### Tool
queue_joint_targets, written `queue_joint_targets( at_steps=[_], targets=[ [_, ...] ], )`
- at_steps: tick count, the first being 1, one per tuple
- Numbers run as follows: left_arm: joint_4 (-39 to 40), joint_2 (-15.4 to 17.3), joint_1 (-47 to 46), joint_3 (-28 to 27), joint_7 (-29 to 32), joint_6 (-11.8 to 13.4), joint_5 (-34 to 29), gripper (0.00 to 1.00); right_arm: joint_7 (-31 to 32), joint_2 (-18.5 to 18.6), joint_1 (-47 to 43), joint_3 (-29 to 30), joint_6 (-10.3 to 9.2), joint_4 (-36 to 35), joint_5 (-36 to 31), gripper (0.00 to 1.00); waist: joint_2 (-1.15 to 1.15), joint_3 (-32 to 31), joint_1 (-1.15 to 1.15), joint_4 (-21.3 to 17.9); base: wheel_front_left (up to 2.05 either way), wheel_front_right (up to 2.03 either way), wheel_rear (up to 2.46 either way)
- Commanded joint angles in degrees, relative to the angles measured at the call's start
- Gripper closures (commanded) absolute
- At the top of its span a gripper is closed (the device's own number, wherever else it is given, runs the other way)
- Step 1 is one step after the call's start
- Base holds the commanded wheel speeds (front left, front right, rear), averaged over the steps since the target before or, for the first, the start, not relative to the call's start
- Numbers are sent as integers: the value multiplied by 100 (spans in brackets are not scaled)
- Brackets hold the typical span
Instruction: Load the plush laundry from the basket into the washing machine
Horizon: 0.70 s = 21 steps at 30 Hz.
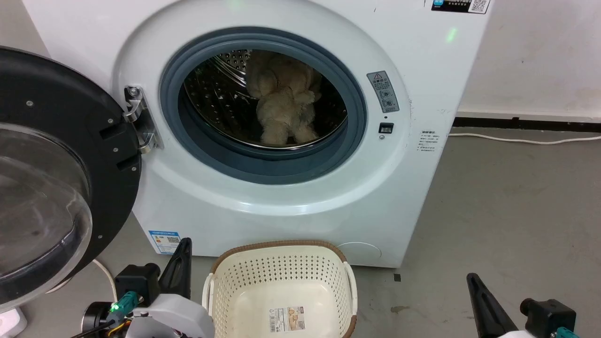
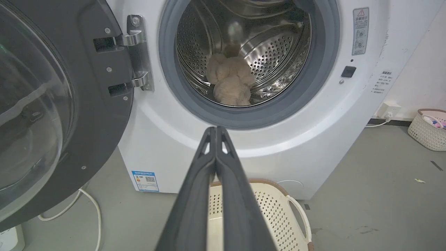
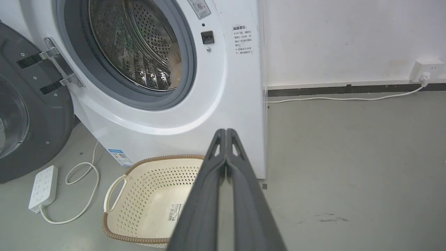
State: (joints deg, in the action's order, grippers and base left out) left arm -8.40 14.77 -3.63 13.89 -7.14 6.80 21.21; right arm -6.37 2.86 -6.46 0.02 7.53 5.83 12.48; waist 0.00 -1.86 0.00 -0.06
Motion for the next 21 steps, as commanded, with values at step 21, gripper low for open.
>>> queue_joint_targets(
  at_steps=[21],
  targets=[
    [230, -311, 149, -353, 174, -185, -536, 100, 160, 1, 213, 0, -2, -166, -333, 100, 0, 44, 0, 1, 0, 0, 0]
  ],
)
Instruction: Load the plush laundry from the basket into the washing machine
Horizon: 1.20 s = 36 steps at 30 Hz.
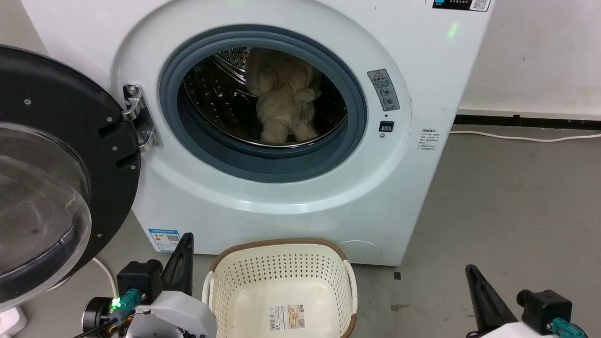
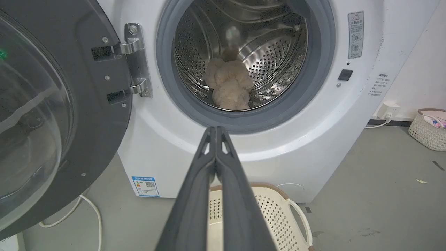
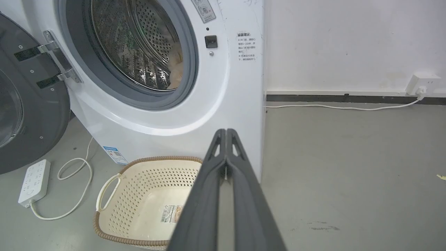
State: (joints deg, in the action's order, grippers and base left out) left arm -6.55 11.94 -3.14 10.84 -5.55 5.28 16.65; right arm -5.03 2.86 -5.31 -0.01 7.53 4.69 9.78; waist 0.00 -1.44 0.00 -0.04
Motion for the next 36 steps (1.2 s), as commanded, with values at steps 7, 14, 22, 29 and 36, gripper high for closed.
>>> queue_joint_targets(
  at_steps=[7, 14, 22, 29, 36],
  targets=[
    [106, -114, 121, -150, 69, -82, -236, 100, 73, 1, 141, 2, -2, -92, -154, 100, 0, 16, 0, 1, 0, 0, 0],
    [166, -201, 142, -252, 122, -131, -393, 100, 120, 1, 184, 2, -2, -134, -244, 100, 0, 30, 0, 1, 0, 0, 0],
    [235, -300, 166, -369, 183, -187, -572, 100, 174, 1, 233, 2, -3, -181, -347, 100, 0, 46, 0, 2, 0, 0, 0],
    [286, -374, 185, -457, 228, -229, -705, 100, 214, 1, 269, 1, -3, -216, -425, 100, 0, 58, 0, 2, 0, 0, 0],
    [346, -461, 206, -559, 282, -277, -862, 100, 261, 1, 312, 1, -3, -257, -515, 100, 0, 72, 0, 2, 0, 0, 0]
  ],
)
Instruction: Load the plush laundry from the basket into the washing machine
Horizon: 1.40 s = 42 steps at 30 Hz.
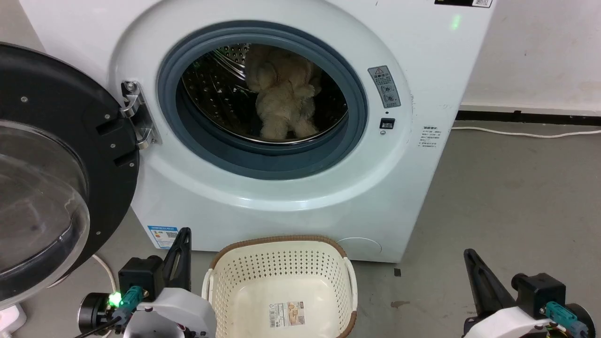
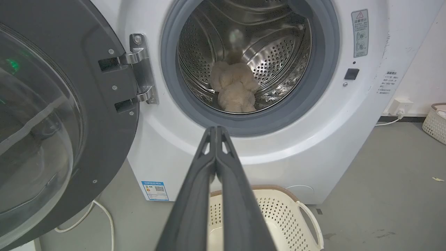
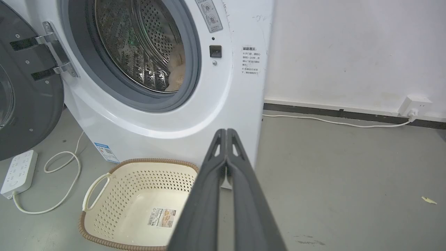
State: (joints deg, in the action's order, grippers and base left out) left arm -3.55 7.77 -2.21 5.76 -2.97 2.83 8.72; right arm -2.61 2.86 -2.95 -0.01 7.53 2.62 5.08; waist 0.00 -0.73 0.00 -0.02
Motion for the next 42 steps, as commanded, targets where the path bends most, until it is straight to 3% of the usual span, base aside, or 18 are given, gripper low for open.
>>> queue_joint_targets(
  at_steps=[1, 42],
  targets=[
    [55, -57, 115, -66, 31, -39, -91, 100, 26, 1, 81, 1, -3, -57, -58, 100, 0, 3, 0, 0, 0, 0, 0],
    [355, -490, 221, -576, 297, -283, -872, 100, 261, 1, 295, 1, -4, -262, -508, 100, 0, 73, 0, 2, 0, 0, 0]
  ],
)
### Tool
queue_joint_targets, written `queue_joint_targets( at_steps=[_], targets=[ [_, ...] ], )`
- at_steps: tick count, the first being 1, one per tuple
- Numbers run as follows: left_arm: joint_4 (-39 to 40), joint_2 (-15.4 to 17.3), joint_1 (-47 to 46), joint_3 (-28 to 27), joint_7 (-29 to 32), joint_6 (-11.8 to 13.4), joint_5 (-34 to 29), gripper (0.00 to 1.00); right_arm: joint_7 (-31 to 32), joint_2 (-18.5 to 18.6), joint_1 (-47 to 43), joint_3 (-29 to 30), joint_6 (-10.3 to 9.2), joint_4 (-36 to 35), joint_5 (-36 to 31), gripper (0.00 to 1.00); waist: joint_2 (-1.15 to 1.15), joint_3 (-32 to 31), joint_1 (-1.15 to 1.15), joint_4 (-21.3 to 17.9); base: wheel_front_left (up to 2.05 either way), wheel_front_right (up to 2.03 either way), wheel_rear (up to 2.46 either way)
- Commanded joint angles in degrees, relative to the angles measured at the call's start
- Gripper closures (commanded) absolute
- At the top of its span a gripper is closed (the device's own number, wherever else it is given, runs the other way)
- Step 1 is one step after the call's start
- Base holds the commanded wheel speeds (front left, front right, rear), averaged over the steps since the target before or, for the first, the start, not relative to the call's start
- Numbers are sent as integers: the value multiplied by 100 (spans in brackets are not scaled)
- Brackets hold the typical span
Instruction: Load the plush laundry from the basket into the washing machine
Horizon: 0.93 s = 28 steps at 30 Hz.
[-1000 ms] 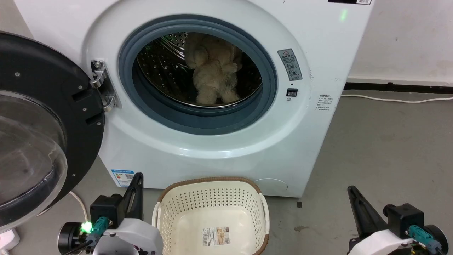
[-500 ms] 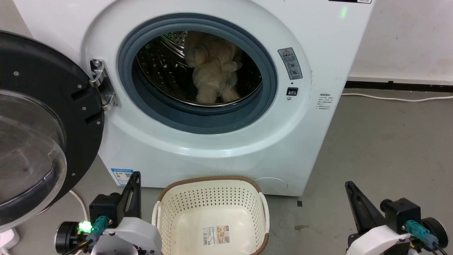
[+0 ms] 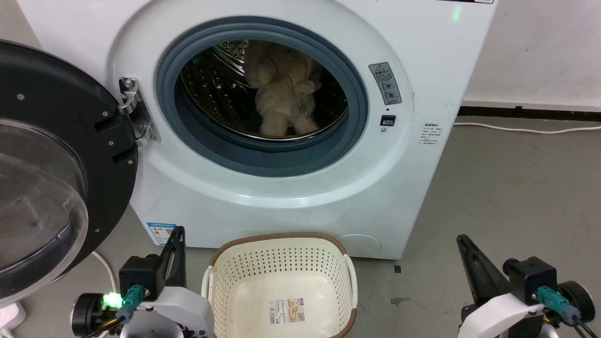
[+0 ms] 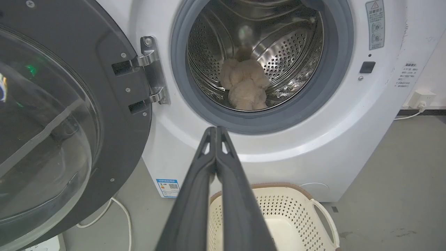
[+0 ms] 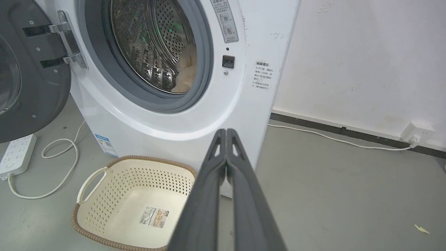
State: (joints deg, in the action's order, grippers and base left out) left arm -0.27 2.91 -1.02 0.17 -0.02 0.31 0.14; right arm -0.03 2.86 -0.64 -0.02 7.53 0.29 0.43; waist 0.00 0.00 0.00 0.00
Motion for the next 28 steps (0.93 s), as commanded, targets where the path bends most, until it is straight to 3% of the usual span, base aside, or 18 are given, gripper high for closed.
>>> queue_joint_targets(
  at_steps=[1, 28],
  targets=[
    [27, -3, 102, -17, 2, -31, -14, 100, 3, 1, 64, 2, -4, -29, -43, 100, 0, 0, 0, 0, 0, 0, 0],
    [27, -3, 102, -17, 2, -31, -14, 100, 3, 1, 64, 2, -4, -29, -43, 100, 0, 0, 0, 0, 0, 0, 0]
  ],
)
